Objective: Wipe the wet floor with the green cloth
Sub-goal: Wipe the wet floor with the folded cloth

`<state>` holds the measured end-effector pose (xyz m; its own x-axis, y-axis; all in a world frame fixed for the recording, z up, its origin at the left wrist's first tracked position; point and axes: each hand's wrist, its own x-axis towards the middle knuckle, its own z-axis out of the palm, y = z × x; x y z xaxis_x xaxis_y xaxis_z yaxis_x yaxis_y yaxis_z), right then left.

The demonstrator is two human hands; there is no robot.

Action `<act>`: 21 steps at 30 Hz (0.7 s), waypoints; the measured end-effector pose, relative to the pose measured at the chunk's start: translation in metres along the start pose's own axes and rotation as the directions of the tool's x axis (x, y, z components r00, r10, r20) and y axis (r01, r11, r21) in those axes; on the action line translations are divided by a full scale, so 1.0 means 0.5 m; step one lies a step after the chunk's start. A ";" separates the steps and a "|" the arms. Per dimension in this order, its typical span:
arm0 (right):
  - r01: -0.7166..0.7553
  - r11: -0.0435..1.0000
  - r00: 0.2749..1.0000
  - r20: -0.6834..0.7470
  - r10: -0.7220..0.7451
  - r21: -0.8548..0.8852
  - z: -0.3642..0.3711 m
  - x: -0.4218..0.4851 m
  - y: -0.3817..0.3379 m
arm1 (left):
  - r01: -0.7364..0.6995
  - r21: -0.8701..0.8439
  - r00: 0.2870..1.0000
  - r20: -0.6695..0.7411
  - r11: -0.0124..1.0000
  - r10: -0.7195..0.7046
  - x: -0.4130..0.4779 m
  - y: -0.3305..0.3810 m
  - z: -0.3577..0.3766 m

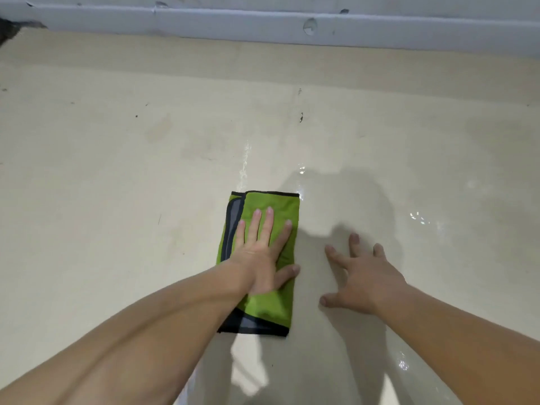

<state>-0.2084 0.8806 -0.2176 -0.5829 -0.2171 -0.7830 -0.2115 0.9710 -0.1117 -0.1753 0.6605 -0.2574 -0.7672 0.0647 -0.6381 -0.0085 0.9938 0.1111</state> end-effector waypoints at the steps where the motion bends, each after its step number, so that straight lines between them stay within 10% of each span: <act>1: 0.004 1.000 1.000 0.013 -0.004 -0.001 -0.015 0.002 -0.002 | -0.021 0.002 1.000 -0.014 1.000 0.021 0.027 -0.009 -0.023; 11: 0.107 0.974 0.925 -0.380 -0.023 0.202 -0.161 0.091 0.033 | 0.050 -0.013 0.920 -0.389 0.999 -0.051 0.022 0.005 0.058; 21: -0.063 0.990 0.965 -0.245 0.093 0.126 -0.282 0.242 -0.012 | -0.013 0.041 0.898 -0.439 0.999 0.029 0.139 -0.032 -0.010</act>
<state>-0.3883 0.8342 -0.2254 -0.7745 -0.1438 -0.6160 -0.0738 0.9877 -0.1378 -0.2319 0.6487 -0.2997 -0.9707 0.0476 -0.2355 0.0275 0.9958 0.0878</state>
